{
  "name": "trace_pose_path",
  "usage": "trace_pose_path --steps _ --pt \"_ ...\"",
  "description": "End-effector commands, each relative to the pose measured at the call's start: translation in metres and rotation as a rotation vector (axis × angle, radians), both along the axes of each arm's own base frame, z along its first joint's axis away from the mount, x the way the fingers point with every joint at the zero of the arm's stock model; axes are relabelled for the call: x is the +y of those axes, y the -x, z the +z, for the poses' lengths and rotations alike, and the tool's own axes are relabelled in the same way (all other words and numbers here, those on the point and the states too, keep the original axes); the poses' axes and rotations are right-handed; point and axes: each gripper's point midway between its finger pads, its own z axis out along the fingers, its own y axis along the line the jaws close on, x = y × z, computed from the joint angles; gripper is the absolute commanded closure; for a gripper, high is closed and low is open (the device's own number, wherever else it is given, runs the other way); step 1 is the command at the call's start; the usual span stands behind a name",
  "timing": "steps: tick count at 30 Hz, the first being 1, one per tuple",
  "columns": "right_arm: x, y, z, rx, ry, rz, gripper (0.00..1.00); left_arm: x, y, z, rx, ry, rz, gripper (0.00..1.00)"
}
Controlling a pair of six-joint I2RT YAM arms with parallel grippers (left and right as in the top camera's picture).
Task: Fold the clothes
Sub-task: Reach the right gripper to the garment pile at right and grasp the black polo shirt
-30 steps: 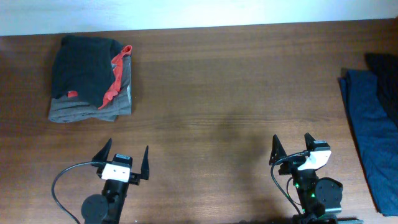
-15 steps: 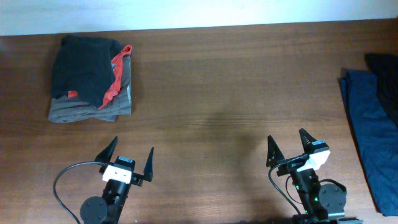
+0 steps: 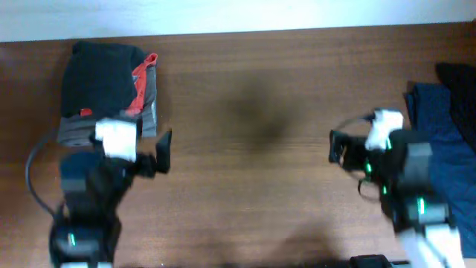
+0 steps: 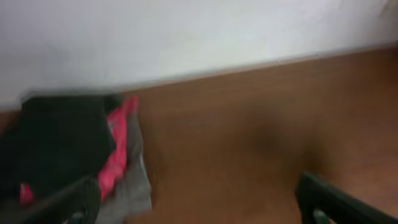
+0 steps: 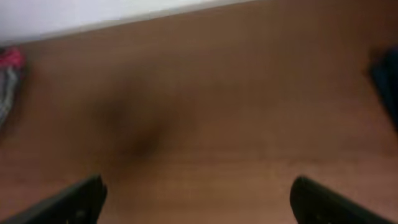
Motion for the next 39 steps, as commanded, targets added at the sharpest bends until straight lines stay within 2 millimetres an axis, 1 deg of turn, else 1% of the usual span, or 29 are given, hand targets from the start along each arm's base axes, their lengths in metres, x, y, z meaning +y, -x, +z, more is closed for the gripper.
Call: trace_pose_path --steps 1,2,3,4,6,8,9,10,11,12,14,15,16,17,18,20,21,22,23,24,25,27,28,30,33,35,38,39 --pt "0.017 -0.028 -0.012 0.188 -0.066 0.076 0.01 0.001 -0.037 -0.005 0.201 0.001 0.012 0.01" --pt "0.023 -0.028 -0.016 0.232 -0.096 0.102 0.01 0.001 -0.044 -0.008 0.253 -0.001 0.012 0.01" --pt "0.031 -0.028 -0.026 0.316 -0.136 0.129 0.01 0.001 -0.05 -0.013 0.306 -0.004 0.012 0.01" --pt "0.034 -0.031 -0.032 0.367 -0.146 0.146 0.01 0.001 -0.055 -0.017 0.356 -0.014 0.007 0.01" --pt "0.029 -0.039 -0.037 0.404 -0.113 0.14 0.01 -0.003 -0.062 -0.023 0.412 -0.003 -0.009 0.01" --pt "-0.011 -0.058 -0.033 0.42 -0.067 -0.063 0.01 -0.022 -0.065 -0.027 0.449 0.063 -0.105 0.01" --pt "-0.036 -0.064 -0.028 0.414 -0.044 -0.176 0.01 -0.026 -0.064 -0.029 0.46 0.079 -0.127 0.0" --pt "-0.053 -0.067 -0.023 0.406 -0.037 -0.255 0.01 -0.029 -0.064 -0.03 0.465 0.089 -0.14 0.01" --pt "-0.087 -0.074 -0.014 0.381 -0.039 -0.388 0.01 -0.03 -0.064 -0.03 0.466 0.094 -0.147 0.01" --pt "-0.103 -0.077 -0.009 0.366 -0.045 -0.443 0.01 -0.03 -0.064 -0.03 0.466 0.093 -0.147 0.0" --pt "-0.162 -0.087 0.0 0.309 -0.111 -0.637 0.01 -0.03 -0.064 -0.03 0.466 0.093 -0.147 0.0" --pt "-0.19 -0.088 0.0 0.291 -0.136 -0.716 0.0 -0.03 -0.064 -0.03 0.466 0.093 -0.147 0.01" --pt "-0.229 -0.084 -0.005 0.28 -0.169 -0.825 0.0 -0.03 -0.064 -0.03 0.467 0.093 -0.147 0.01" --pt "-0.251 -0.08 -0.009 0.28 -0.175 -0.872 0.0 -0.03 -0.064 -0.03 0.467 0.094 -0.147 0.0" --pt "-0.281 -0.07 -0.017 0.286 -0.187 -0.94 0.03 -0.03 -0.064 -0.03 0.468 0.094 -0.147 0.01" --pt "-0.325 -0.051 -0.034 0.296 -0.208 -1.042 0.04 -0.03 -0.064 -0.03 0.468 0.094 -0.147 0.01" --pt "-0.341 -0.041 -0.043 0.303 -0.223 -1.082 0.08 -0.03 -0.064 -0.03 0.467 0.094 -0.147 0.01" --pt "-0.355 -0.032 -0.051 0.309 -0.247 -1.128 0.09 -0.03 -0.064 -0.03 0.467 0.094 -0.147 0.01" --pt "-0.376 -0.017 -0.064 0.313 -0.279 -1.193 0.09 -0.03 -0.064 -0.03 0.466 0.094 -0.147 0.01" --pt "-0.386 -0.009 -0.07 0.314 -0.289 -1.224 0.09 -0.03 -0.065 -0.03 0.465 0.093 -0.147 0.01" --pt "-0.402 0.002 -0.08 0.316 -0.297 -1.262 0.1 -0.03 -0.065 -0.029 0.463 0.093 -0.147 0.01" --pt "-0.423 0.022 -0.094 0.319 -0.312 -1.32 0.14 -0.03 -0.065 -0.029 0.463 0.093 -0.147 0.01" --pt "-0.431 0.028 -0.098 0.318 -0.316 -1.339 0.14 -0.03 -0.065 -0.029 0.463 0.093 -0.147 0.01" --pt "-0.447 0.042 -0.108 0.31 -0.324 -1.38 0.19 -0.03 -0.065 -0.029 0.463 0.094 -0.147 0.01" --pt "-0.461 0.056 -0.125 0.319 -0.336 -1.417 0.22 -0.03 -0.065 -0.03 0.463 0.094 -0.147 0.0" --pt "-0.465 0.057 -0.135 0.326 -0.34 -1.422 0.22 -0.03 -0.065 -0.03 0.464 0.094 -0.147 0.01" --pt "-0.47 0.044 -0.155 0.308 -0.378 -1.389 0.22 -0.03 -0.065 -0.03 0.464 0.094 -0.147 0.01" --pt "-0.472 0.04 -0.158 0.294 -0.388 -1.379 0.22 -0.03 -0.065 -0.03 0.464 0.094 -0.147 0.01"
